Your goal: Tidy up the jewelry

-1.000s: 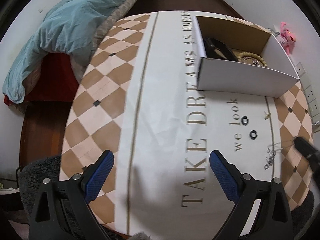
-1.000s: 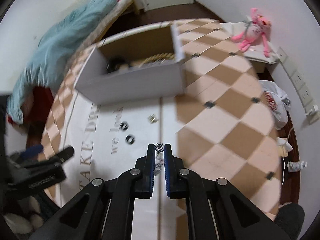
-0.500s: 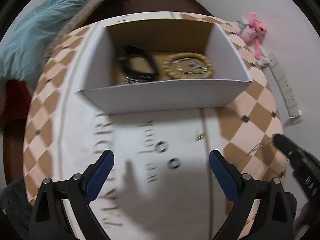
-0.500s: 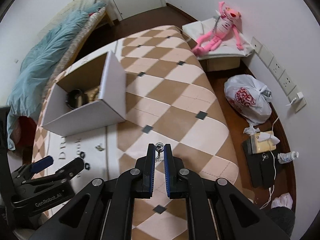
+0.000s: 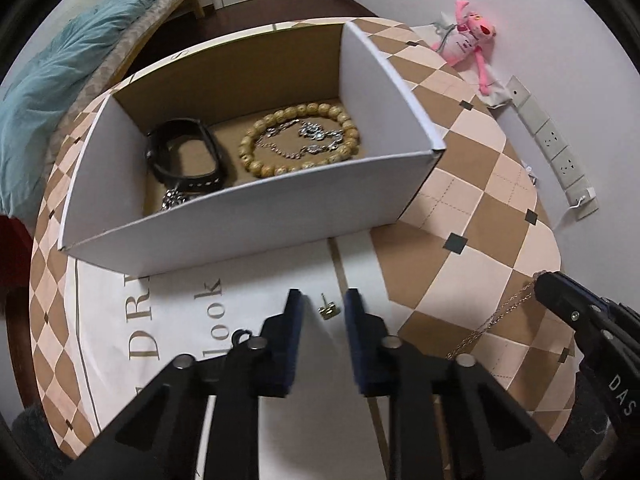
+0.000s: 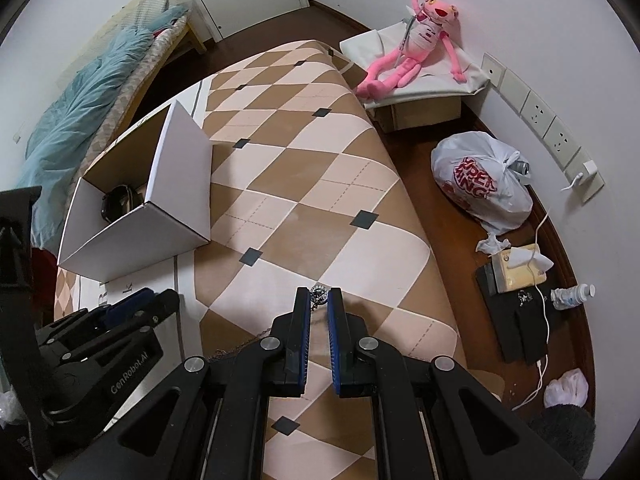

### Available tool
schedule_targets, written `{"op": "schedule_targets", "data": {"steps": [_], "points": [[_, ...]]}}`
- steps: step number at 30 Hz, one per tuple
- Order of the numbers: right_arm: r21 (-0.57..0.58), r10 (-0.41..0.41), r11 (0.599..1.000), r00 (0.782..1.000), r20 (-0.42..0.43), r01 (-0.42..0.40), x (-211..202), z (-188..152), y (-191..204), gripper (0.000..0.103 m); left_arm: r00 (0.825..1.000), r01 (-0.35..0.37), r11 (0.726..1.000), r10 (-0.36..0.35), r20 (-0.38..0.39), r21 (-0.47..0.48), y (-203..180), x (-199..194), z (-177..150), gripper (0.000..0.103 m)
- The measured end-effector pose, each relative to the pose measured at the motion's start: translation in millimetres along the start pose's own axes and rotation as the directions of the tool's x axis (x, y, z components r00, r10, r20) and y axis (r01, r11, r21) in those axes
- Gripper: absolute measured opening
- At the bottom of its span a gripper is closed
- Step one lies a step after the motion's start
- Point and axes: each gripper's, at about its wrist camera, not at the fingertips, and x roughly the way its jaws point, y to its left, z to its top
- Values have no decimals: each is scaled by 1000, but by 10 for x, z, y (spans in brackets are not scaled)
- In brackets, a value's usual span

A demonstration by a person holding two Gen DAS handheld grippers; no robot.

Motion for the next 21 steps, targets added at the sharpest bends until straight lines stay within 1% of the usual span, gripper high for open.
{"op": "schedule_targets", "data": {"steps": [2, 6, 10, 13, 16, 21], "points": [[2, 0, 1000, 1000, 3, 0, -12, 2, 4, 9, 1000, 5, 1000, -5, 5, 5, -13, -4, 6, 6], [-1, 12, 1000, 1000, 15, -12, -96, 15, 27, 9, 999, 26, 1000, -26, 31, 2, 5, -71, -12, 6], [-19, 51, 999, 998, 39, -50, -299, 55, 122, 9, 998, 41, 999, -41, 53, -2, 42, -218, -28, 6], [-51, 91, 995, 994, 66, -88, -531, 115, 239, 9, 995, 72, 997, -71, 75, -14, 113, -425, -31, 6], [-96, 127, 988, 987, 96, -118, -786, 208, 389, 9, 988, 106, 994, -103, 113, -23, 220, -722, 3, 6], [-158, 194, 973, 971, 143, -171, -1228, 450, 638, 9, 975, 157, 987, -148, 165, -45, 454, -1154, 187, 6]]}}
